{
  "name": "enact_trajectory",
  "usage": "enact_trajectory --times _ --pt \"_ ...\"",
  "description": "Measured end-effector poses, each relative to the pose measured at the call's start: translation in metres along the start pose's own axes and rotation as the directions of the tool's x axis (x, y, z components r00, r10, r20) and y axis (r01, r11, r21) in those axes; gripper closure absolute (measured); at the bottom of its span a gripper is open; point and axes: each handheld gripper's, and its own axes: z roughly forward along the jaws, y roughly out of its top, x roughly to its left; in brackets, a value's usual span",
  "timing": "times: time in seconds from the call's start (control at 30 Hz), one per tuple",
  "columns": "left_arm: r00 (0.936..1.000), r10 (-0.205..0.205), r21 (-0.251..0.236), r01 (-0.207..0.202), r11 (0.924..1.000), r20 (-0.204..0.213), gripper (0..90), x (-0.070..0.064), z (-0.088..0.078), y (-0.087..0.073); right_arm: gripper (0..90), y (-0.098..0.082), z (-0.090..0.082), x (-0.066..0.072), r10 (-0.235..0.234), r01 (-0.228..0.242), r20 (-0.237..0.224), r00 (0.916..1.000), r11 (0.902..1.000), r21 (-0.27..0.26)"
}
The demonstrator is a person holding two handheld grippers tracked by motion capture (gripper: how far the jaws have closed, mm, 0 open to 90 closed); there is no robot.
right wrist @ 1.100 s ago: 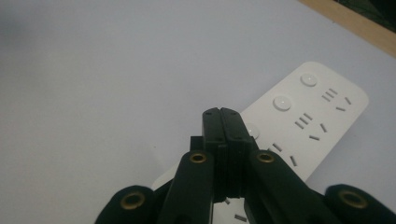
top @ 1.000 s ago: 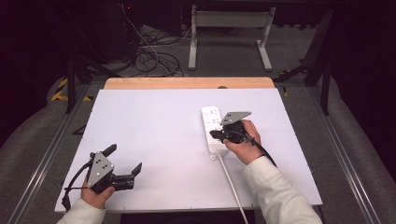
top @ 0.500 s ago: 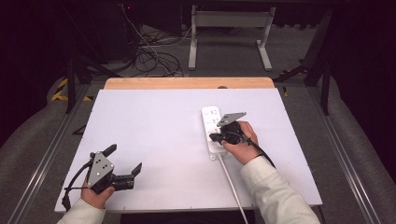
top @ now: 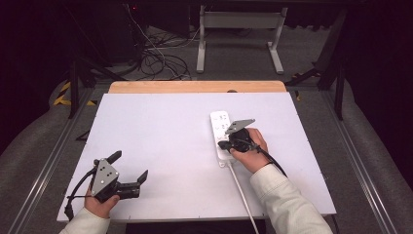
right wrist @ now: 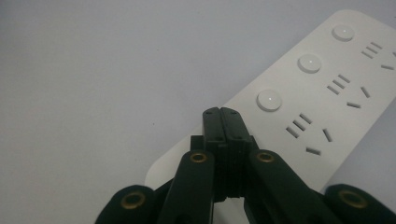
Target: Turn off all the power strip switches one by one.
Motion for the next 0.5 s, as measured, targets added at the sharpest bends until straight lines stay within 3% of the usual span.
enact_trajectory --times 0.17,0.5 --pt "1.0 -0.001 0.0 0.001 1.0 -0.001 0.2 -0.0002 0.0 0.0 90.0 -0.0018 0.0 -0.0012 0.017 -0.017 -0.005 0.9999 0.9998 -0.012" --pt "1.0 -0.002 -0.001 0.002 1.0 -0.004 0.2 -0.0005 0.0001 0.0 90.0 -0.0016 0.0002 0.0016 0.007 -0.007 0.011 0.9999 0.9999 -0.01"
